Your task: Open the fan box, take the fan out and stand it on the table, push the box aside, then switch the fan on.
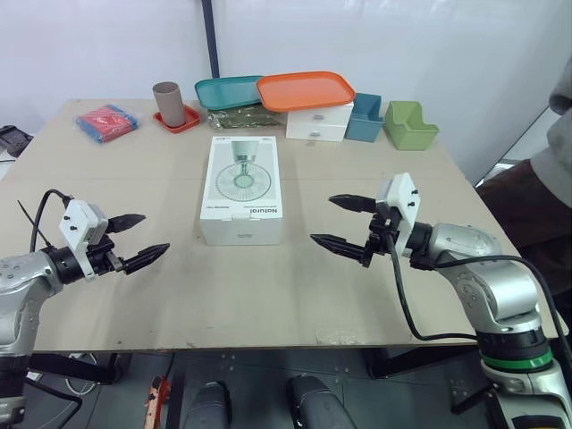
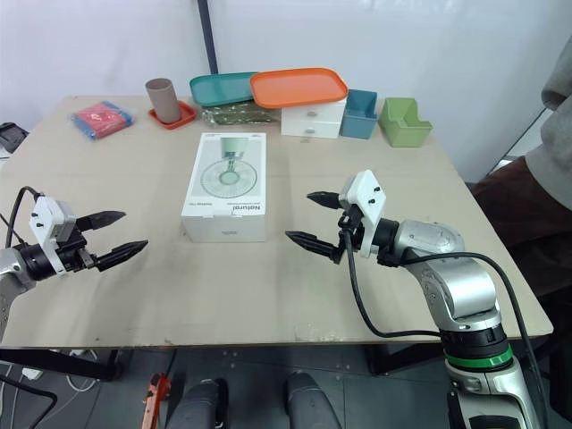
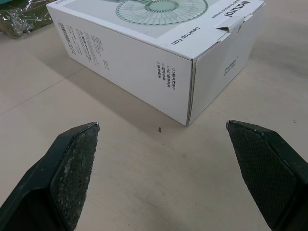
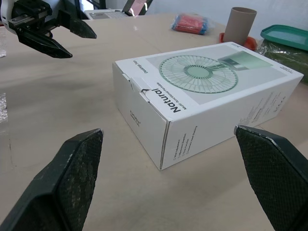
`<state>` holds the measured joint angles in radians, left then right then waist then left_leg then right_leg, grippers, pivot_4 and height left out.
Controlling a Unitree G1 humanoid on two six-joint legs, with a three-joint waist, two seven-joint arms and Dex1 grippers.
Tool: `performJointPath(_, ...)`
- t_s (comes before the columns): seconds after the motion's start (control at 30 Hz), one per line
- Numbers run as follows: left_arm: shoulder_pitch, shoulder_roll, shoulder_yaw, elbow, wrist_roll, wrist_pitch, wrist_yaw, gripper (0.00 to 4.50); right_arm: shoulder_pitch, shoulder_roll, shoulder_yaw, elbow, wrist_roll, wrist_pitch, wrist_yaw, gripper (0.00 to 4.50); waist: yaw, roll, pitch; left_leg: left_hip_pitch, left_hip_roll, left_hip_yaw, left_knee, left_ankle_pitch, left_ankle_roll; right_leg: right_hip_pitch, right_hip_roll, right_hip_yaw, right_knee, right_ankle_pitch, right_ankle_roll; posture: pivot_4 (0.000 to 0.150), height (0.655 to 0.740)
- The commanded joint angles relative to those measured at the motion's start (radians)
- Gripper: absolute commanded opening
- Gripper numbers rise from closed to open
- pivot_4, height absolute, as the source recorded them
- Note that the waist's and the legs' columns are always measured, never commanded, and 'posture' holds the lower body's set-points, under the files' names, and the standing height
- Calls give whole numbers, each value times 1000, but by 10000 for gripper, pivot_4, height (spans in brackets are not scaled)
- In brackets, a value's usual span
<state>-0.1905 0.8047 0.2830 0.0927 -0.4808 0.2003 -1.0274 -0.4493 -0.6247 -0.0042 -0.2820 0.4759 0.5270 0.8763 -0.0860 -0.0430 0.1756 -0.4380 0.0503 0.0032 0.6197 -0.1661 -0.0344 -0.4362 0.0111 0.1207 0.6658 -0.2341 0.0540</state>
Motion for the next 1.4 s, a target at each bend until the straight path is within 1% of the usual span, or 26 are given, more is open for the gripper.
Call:
performJointPath(0.03,-29,-1,20,-24,1,-9,20,45000,-14,5,-9,-24,9,-14,2,44632,0,0,0,0,0,0,0,0,0,0,0,0,0,0,0,1500,7400)
performJointPath(0.23,-51,-2,20,-43,-14,64,67,45000,-32,13,9,6,-6,-38,17,44632,2,0,0,0,0,0,0,0,0,0,0,0,0,0,0,1500,7400)
performJointPath(0.33,-59,7,26,-59,-47,130,69,45000,-37,18,11,10,-7,-41,19,44632,2,0,0,0,0,0,0,0,0,0,0,0,0,1,1,1500,7400)
performJointPath(0.63,-59,18,26,-71,-41,143,65,45000,-41,24,14,17,-6,-46,18,44632,3,0,0,0,0,0,0,0,0,0,0,-1,0,1,1,1500,7400)
performJointPath(0.8,-63,8,26,-86,-41,149,73,45000,-43,26,21,18,-13,-48,17,44632,4,0,0,0,0,0,0,0,0,0,0,-1,1,1,0,1500,7400)
performJointPath(0.83,-74,-4,31,-85,-49,139,73,45000,-44,26,21,16,-11,-47,16,44632,4,0,0,0,0,0,0,0,0,0,0,-1,1,1,0,1500,7400)
performJointPath(0.87,-90,-12,34,-85,-57,141,77,42493,-46,26,21,15,-11,-46,15,44885,4,0,0,0,0,0,0,0,0,0,0,-1,1,1,0,1500,7400)
performJointPath(0.93,-166,-37,7,-92,-74,151,85,42493,-71,44,29,22,1,-6,-7,44885,4,0,0,0,0,0,0,0,0,0,0,-1,1,1,0,1500,7400)
performJointPath(1.03,-262,-83,-48,-58,-59,147,97,42493,-117,85,67,43,-18,-1,-32,44885,8,0,0,0,0,0,1,0,0,0,0,-1,1,1,0,1500,7400)
performJointPath(1.13,-335,-132,-97,-3,-29,121,93,42493,-148,127,97,46,-34,-19,-51,44885,10,0,0,-1,0,-1,3,0,0,1,0,-2,1,2,1,1500,7400)
performJointPath(1.23,-394,-148,-128,34,-13,117,75,42493,-164,156,106,47,-45,-25,-75,44885,11,0,0,0,0,-1,5,1,-1,3,0,-2,1,3,2,1500,7400)
performJointPath(1.3,-429,-163,-151,77,11,96,62,36763,-181,176,118,53,-58,-27,-93,45000,9,0,0,0,0,-1,6,1,-1,3,1,-2,1,3,2,1500,7400)
performJointPath(1.37,-445,-180,-162,103,13,85,51,32580,-192,189,126,56,-70,-29,-104,45000,11,0,0,-1,0,-1,5,1,0,2,1,-2,1,4,2,1500,7400)
performJointPath(1.4,-452,-190,-158,112,6,83,47,28340,-192,191,126,54,-72,-27,-105,45000,11,0,0,-1,0,-2,5,1,0,2,1,-2,1,3,2,1500,7400)
